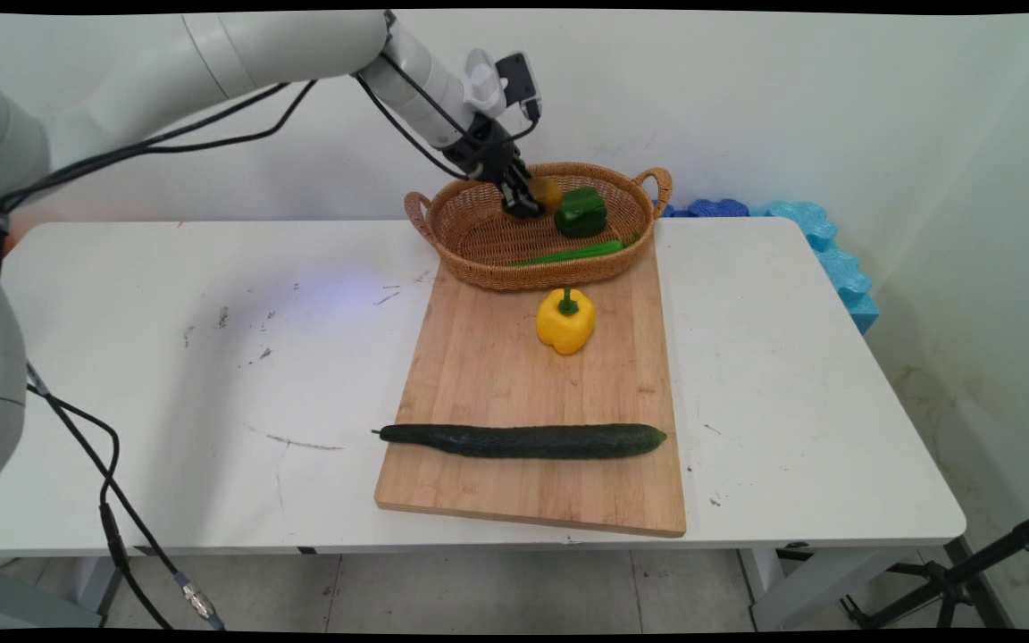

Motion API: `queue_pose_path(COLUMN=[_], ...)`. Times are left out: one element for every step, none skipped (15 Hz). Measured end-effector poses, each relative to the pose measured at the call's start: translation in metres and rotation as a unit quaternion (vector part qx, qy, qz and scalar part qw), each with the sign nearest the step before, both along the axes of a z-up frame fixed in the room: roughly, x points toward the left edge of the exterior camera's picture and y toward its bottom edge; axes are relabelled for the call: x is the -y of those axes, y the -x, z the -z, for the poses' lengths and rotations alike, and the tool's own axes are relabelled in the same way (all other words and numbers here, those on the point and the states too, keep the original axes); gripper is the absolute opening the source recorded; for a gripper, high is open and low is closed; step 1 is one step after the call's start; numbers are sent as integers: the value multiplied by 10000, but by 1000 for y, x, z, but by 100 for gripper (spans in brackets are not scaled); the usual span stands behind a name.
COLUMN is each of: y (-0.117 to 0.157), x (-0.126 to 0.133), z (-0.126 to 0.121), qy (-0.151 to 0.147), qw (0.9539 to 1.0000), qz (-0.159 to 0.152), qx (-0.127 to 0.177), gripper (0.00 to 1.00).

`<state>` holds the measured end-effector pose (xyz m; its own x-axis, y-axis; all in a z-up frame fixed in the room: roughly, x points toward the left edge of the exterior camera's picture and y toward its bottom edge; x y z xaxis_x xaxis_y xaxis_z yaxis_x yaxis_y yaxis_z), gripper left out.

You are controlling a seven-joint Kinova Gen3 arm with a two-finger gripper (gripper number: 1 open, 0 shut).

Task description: Place the picked object in the vegetable basket

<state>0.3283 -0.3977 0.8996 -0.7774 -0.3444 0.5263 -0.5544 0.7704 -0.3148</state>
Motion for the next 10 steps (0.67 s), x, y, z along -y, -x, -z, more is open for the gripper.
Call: queue_pose_path(y=[-1,-3,-4,-5,-6,-8,-10,-11,-12,-13], x=[5,9,12,14,16,19,21,22,23,25], z=[7,14,20,23,28,33,38,42,45,48], qy=[-32,-73,-111,-137,-173,-212,-250,-279,-297,-320], qw=[10000,10000,9999,9998,9997,9996,9995,9993,9992,9991], qz=[-18,-46,-81,-109,-145,-184,-215,-240,-255,-274], qx=[16,23,21,13,5,-5,-15,-21,-25,-29], gripper=[0,0,0,0,0,0,0,0,0,0])
